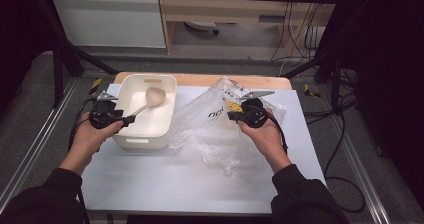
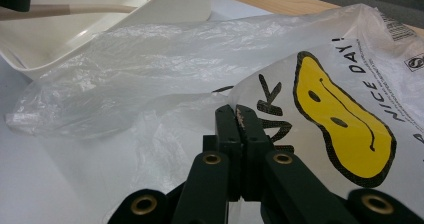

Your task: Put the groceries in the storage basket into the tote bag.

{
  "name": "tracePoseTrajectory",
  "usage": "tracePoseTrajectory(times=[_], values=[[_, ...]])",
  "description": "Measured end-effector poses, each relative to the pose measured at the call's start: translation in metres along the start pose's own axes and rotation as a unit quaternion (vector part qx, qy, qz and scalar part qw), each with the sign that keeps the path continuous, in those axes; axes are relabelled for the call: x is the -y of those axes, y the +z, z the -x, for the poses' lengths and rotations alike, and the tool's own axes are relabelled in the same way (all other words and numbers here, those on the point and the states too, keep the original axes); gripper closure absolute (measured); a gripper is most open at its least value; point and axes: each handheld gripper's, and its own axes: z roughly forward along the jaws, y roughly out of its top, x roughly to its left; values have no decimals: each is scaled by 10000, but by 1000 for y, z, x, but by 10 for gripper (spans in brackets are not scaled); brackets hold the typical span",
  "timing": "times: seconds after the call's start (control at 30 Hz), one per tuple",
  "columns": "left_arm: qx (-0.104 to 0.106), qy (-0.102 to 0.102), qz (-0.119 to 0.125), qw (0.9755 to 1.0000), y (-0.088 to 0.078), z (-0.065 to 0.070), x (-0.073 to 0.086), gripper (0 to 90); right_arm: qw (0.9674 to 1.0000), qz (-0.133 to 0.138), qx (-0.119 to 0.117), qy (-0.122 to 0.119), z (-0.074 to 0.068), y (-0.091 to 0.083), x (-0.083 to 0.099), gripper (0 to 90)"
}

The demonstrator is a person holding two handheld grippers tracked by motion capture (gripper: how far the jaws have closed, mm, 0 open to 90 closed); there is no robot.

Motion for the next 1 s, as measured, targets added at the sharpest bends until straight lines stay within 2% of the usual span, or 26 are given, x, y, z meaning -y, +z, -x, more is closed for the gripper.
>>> tracePoseTrajectory(times=[0.03, 0.33, 0.47, 0.67, 0.9, 1.0], values=[[-16, 44, -48, 10000, 0, 0, 1, 446, 10000, 0, -1, -2, 0, 0, 0, 900], [-84, -13, -86, 9999, 2, -1, 4, 470, 10000, -10, -22, -15, -2, 2, 1, 900], [-95, 21, -134, 9999, 4, 1, 6, 497, 10000, -12, -15, -15, -3, 3, 1, 900], [-69, -17, -170, 9998, 7, 0, 9, 503, 10000, -31, -28, -11, -3, 4, 1, 900], [-58, 47, -245, 9997, 9, 0, 6, 511, 10000, -40, -44, -3, -3, 4, 2, 900], [-50, -10, -240, 9997, 11, 0, 6, 512, 10000, -40, -49, -24, -3, 5, 3, 900]])
